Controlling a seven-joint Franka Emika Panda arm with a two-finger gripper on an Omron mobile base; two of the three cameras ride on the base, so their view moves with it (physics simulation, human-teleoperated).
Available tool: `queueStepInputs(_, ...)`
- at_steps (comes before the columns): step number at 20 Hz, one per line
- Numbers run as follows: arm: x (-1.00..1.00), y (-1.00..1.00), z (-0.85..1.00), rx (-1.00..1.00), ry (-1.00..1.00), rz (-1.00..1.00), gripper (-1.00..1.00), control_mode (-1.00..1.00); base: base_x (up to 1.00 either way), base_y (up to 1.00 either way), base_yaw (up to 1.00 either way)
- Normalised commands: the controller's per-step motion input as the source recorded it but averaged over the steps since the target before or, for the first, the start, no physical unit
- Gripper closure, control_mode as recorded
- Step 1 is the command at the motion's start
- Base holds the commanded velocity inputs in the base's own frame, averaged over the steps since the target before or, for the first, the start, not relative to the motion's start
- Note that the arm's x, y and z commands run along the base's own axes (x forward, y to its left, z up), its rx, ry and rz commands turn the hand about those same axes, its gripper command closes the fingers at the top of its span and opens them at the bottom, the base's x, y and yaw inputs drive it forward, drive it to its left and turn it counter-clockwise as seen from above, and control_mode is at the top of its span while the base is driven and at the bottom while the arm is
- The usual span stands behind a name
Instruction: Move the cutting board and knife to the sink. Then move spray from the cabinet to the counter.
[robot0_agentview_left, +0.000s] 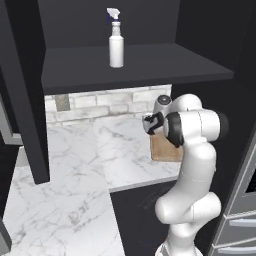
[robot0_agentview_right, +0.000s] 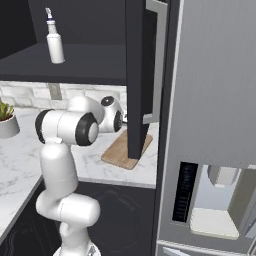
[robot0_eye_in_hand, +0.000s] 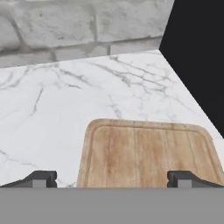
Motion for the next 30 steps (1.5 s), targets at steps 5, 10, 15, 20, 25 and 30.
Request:
queueStepInputs(5, 0.37, 0.00, -0.17, -0.01, 0.09, 0.00, -1.00, -1.00, 0.00, 0.00, 0.00)
queueStepInputs(10, 0.30, 0.00, -0.28, -0.01, 0.02, 0.00, -1.00, -1.00, 0.00, 0.00, 0.00)
queueStepInputs(15, 0.28, 0.00, -0.32, -0.02, 0.00, 0.00, -1.00, -1.00, 0.00, 0.00, 0.00)
queueStepInputs(20, 0.09, 0.00, -0.09, 0.00, 0.00, 0.00, -1.00, -1.00, 0.00, 0.00, 0.00)
queueStepInputs(25, 0.00, 0.00, 0.00, 0.00, 0.00, 0.00, -1.00, -1.00, 0.00, 0.00, 0.00)
queueStepInputs(30, 0.08, 0.00, -0.03, -0.02, 0.04, 0.00, -1.00, -1.00, 0.00, 0.00, 0.00)
